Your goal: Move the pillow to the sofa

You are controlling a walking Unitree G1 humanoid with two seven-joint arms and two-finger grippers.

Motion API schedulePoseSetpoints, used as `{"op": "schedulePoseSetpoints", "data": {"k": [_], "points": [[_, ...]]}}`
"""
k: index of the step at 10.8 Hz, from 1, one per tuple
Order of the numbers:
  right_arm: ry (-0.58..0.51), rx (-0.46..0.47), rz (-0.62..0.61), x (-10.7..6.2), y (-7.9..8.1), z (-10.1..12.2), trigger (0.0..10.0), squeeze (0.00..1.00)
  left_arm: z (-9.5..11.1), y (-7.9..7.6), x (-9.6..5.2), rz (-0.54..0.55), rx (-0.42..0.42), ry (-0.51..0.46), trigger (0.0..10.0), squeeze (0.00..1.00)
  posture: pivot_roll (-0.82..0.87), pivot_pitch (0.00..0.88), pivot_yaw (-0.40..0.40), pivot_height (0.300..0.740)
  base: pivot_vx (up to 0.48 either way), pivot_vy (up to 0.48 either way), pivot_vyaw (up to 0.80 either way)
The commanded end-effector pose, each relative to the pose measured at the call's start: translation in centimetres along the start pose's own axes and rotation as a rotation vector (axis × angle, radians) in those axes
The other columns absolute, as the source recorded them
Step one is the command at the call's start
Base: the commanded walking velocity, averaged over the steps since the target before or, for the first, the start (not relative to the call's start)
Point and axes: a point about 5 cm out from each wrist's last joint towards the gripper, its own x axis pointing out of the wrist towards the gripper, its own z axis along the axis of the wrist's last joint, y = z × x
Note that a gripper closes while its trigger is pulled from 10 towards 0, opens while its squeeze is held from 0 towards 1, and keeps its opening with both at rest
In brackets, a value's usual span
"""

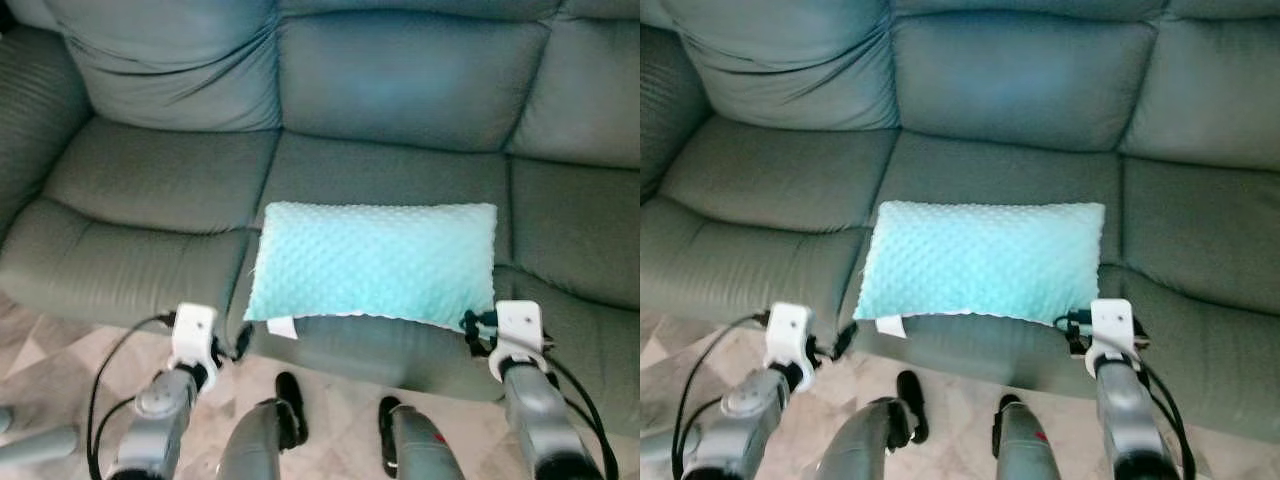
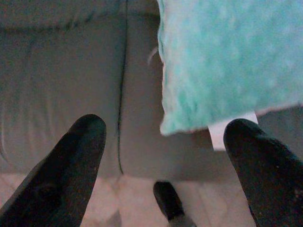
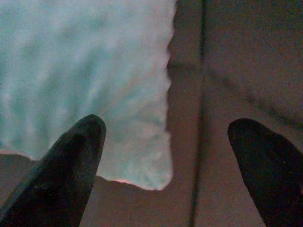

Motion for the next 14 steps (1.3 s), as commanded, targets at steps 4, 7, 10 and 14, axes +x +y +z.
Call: {"op": "schedulePoseSetpoints", "data": {"k": [4, 7, 10, 14], "points": [[-0.103, -0.005, -0.017, -2.9, 1.0, 3.0, 10.0, 0.0, -0.3, 0.2, 0.8, 0.088, -0.015, -0.015, 10.0, 0.0, -0.17, 0.214, 0.051, 0.74, 0.0, 0.0, 0.0], [-0.242, -0.007, 0.126, -3.1, 4.1, 6.1, 10.0, 0.0, 3.1, 0.4, 1.9, 0.127, -0.012, -0.197, 10.0, 0.0, -0.19, 0.071, 0.056, 0.74, 0.0, 0.0, 0.0], [-0.274, -0.001, 0.213, -2.4, 5.7, 7.3, 10.0, 0.0, 5.3, 0.8, 2.1, 0.196, -0.014, -0.309, 10.0, 0.0, -0.16, 0.0, 0.055, 0.74, 0.0, 0.0, 0.0], [-0.272, -0.027, 0.313, -0.3, 7.4, 9.7, 10.0, 0.0, 6.3, 1.4, 2.8, 0.214, 0.063, -0.273, 10.0, 0.0, -0.13, 0.0, 0.066, 0.74, 0.0, 0.0, 0.0]]}}
